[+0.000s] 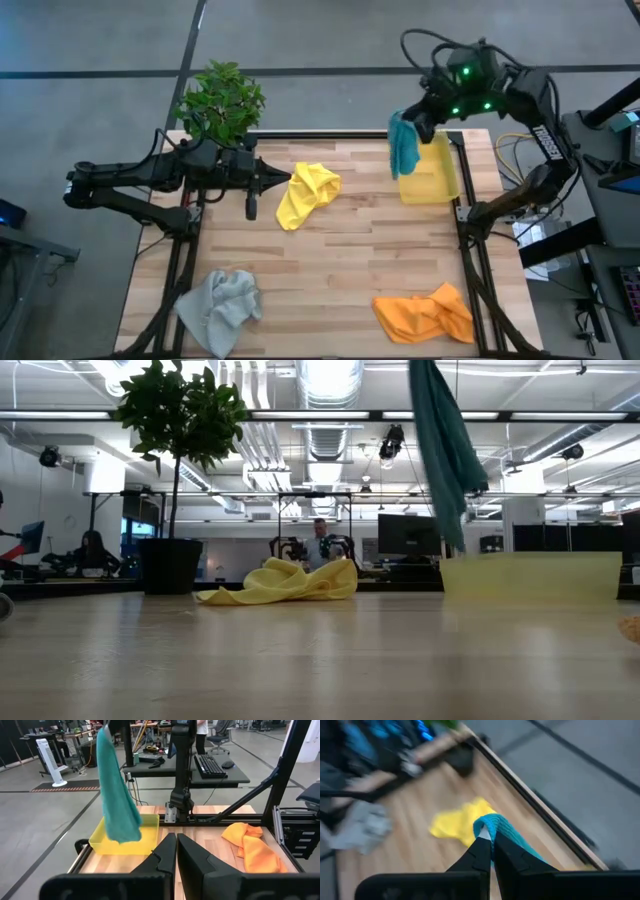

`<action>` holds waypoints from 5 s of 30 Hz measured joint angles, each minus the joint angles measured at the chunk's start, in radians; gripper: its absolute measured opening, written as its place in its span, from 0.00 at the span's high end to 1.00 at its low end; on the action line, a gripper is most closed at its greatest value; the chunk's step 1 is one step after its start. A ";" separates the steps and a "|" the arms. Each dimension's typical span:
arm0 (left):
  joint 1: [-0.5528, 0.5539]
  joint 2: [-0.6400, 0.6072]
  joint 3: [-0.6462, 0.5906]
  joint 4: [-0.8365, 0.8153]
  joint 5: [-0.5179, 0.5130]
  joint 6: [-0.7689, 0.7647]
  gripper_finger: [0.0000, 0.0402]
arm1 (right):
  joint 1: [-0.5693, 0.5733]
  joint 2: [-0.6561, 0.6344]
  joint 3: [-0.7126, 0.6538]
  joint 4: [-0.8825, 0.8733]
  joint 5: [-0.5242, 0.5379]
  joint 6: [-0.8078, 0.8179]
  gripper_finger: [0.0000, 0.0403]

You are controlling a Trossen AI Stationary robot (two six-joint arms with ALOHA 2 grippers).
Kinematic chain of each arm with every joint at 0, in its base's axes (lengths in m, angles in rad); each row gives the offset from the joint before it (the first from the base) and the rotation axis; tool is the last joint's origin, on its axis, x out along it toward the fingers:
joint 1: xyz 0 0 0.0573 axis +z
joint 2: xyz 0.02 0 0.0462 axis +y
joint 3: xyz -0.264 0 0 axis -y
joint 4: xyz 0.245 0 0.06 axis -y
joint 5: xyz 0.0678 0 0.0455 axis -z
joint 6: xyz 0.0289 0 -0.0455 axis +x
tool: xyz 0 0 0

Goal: Fold microfiber towels
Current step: Fold the blue microfiber towel

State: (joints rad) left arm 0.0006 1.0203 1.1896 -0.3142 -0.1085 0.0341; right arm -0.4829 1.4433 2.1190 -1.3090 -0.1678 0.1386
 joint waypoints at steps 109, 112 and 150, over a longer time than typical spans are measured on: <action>0.117 0.588 0.119 0.331 -0.350 -0.003 0.60 | 0.355 0.134 -0.018 0.585 0.579 0.355 0.98; 0.120 0.588 0.119 0.330 -0.352 -0.003 0.61 | 0.355 0.134 -0.018 0.586 0.579 0.355 0.98; 0.139 0.309 0.118 -0.012 -0.233 -0.002 1.00 | 0.230 0.134 -0.019 0.356 0.614 0.193 0.98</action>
State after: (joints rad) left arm 0.1394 1.3293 1.3079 -0.3259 -0.3416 0.0322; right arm -0.2525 1.5772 2.0998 -0.9532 0.4465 0.3312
